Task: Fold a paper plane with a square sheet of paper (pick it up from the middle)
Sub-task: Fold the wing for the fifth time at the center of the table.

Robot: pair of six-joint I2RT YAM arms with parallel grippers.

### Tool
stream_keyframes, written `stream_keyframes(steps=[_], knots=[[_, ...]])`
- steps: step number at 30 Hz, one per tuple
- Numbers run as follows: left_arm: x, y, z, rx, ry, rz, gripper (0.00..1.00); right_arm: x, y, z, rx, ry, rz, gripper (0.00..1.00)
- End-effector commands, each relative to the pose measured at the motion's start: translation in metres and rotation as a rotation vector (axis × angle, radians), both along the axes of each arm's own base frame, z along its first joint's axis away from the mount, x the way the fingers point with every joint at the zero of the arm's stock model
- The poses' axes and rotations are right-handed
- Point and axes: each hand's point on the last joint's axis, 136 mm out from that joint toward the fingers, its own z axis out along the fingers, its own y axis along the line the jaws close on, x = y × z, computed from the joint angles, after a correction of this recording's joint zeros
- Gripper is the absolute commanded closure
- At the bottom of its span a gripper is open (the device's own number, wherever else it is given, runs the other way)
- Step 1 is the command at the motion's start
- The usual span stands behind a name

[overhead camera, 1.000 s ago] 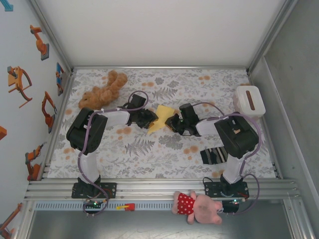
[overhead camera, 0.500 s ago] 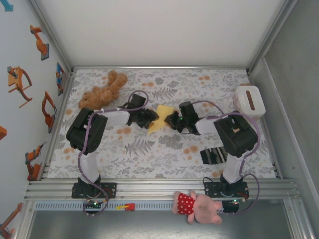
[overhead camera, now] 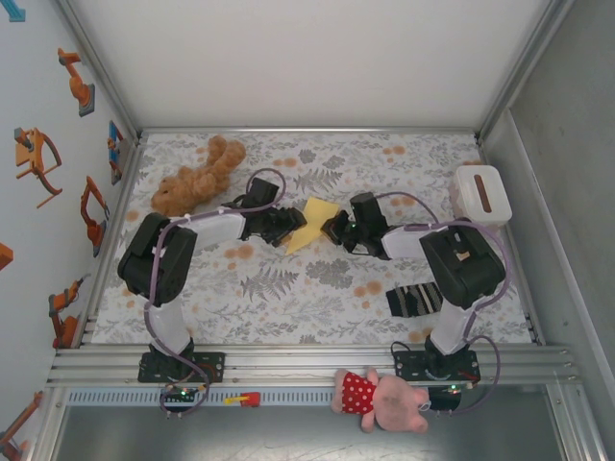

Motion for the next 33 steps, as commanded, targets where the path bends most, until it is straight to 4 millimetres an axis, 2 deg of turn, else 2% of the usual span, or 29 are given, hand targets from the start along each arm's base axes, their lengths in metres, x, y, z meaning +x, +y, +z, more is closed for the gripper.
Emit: stream_keyframes(steps=[1, 9, 16, 23, 27, 33], knots=[[-0.007, 0.008, 0.024, 0.067, -0.155, -0.145, 0.38, 0.006, -0.008, 0.022, 0.035, -0.029, -0.039, 1.00], [-0.016, 0.003, 0.041, 0.238, -0.410, -0.377, 0.20, 0.001, -0.018, 0.033, 0.026, 0.029, -0.051, 1.00], [-0.018, -0.013, 0.040, 0.462, -0.614, -0.569, 0.19, 0.001, -0.025, 0.039, 0.039, 0.070, -0.069, 1.00], [-0.025, -0.046, 0.027, 0.551, -0.809, -0.765, 0.27, 0.002, -0.027, 0.042, 0.091, 0.101, -0.090, 1.00], [-0.021, -0.056, 0.017, 0.620, -0.889, -0.830, 0.33, 0.002, -0.028, 0.042, 0.098, 0.114, -0.090, 1.00], [-0.018, -0.066, 0.024, 0.609, -0.971, -0.848, 0.42, -0.001, -0.028, 0.046, 0.130, 0.132, -0.105, 1.00]])
